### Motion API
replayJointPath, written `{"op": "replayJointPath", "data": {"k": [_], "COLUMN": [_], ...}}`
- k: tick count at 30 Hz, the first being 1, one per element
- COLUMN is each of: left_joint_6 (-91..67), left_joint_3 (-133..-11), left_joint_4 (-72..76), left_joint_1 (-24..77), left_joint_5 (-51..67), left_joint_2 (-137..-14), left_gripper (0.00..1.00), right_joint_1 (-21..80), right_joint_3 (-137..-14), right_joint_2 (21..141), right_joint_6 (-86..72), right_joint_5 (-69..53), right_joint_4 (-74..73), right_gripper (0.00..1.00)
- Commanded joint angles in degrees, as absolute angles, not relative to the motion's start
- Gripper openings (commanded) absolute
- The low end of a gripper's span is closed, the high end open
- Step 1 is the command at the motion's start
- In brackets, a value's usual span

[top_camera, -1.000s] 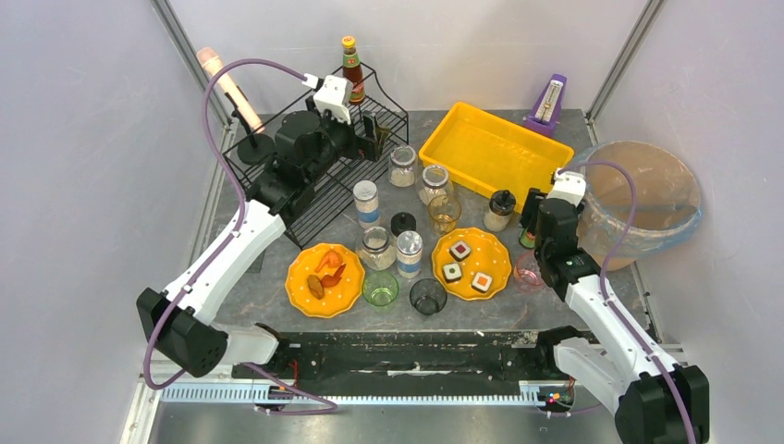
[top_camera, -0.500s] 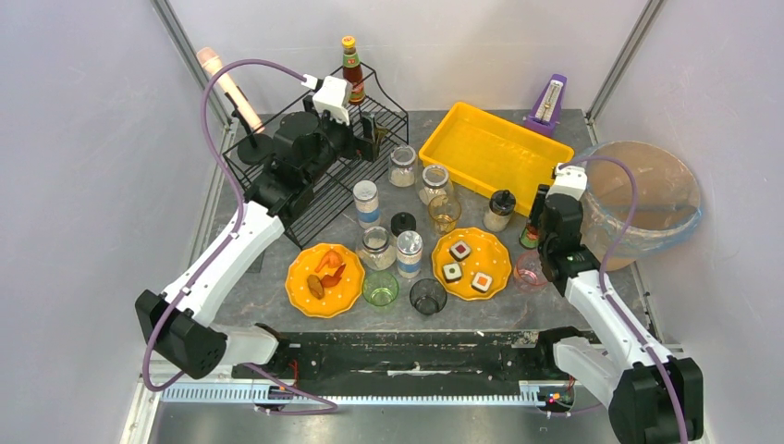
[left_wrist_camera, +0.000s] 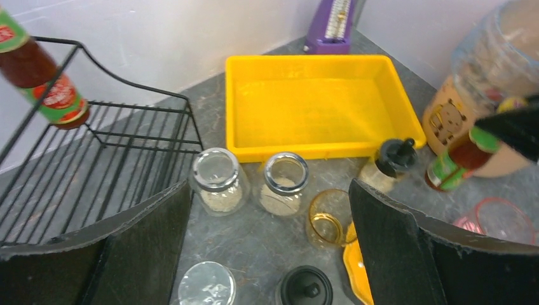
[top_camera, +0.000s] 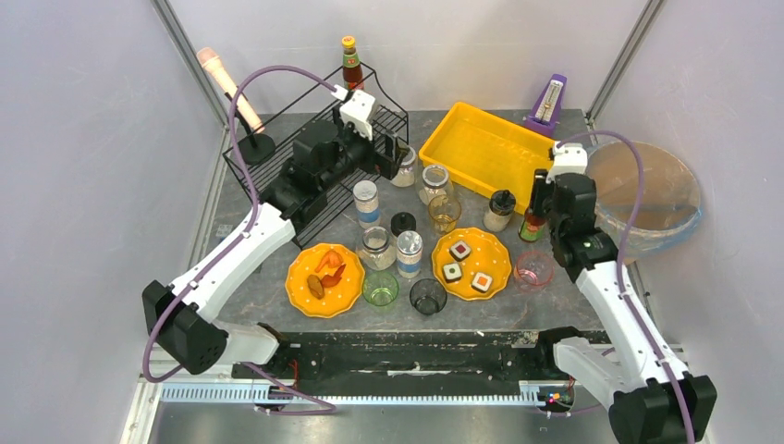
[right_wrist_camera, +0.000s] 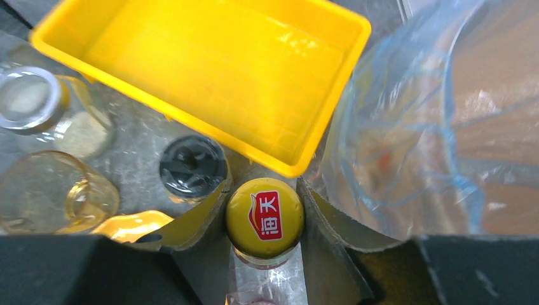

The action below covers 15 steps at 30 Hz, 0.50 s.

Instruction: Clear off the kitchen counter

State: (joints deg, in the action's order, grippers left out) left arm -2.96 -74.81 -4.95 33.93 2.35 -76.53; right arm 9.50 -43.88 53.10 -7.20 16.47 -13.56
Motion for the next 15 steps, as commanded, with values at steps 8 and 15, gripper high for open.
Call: {"op": "replayJointPath", "data": {"k": [8, 15], "left_joint_6": [3.6, 0.6], "left_joint_3": [-73.6, -75.6], "left_joint_4": [-4.5, -3.3], "left_joint_1": [39.5, 41.5], "left_joint_5": [14.1, 21.9], "left_joint_2": [-77.5, -80.6], "left_gripper": [0.99, 0.97], "right_joint_1": [9.4, 12.1], "right_joint_3": [-67.9, -76.4], "right_joint_2": [53.0, 56.6], "right_joint_6": [-2.2, -2.0], "right_joint_5": [-1.3, -14.7], "right_joint_4": [-17.4, -20.3], "right_gripper": [0.00, 0.00]}}
